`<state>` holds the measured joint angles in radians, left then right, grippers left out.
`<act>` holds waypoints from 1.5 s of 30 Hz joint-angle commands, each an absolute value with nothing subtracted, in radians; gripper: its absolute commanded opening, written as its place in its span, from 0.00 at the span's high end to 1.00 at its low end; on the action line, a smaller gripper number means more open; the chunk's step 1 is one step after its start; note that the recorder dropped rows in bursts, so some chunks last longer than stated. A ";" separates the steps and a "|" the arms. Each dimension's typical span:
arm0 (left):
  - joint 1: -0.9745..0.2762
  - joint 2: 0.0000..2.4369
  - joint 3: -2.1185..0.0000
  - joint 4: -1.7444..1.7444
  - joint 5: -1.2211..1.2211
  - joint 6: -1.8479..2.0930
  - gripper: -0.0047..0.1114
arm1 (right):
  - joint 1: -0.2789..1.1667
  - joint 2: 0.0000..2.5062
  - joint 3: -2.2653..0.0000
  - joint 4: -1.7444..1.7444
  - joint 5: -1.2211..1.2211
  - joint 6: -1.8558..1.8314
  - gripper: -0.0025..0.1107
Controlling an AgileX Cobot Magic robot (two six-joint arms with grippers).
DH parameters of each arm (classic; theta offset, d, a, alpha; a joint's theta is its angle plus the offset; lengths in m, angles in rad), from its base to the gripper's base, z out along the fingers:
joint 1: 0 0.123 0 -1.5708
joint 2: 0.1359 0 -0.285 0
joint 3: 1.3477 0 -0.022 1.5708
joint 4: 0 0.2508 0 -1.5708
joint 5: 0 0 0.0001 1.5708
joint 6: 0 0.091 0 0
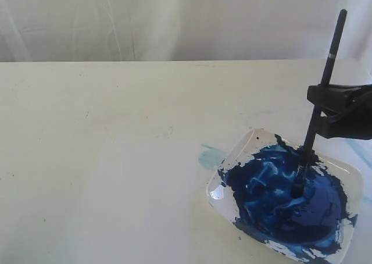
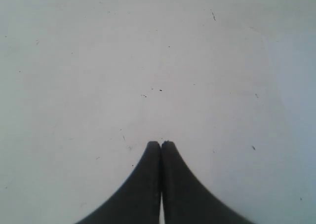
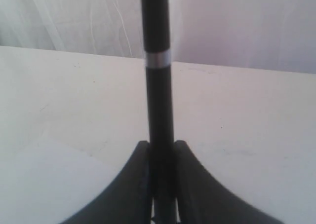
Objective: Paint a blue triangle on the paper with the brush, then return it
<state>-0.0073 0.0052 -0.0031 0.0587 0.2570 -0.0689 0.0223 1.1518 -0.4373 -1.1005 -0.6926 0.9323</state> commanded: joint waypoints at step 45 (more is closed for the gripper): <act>-0.012 0.000 0.000 0.077 -0.799 -0.086 0.96 | 0.019 1.084 -0.446 -1.095 -0.894 0.973 0.98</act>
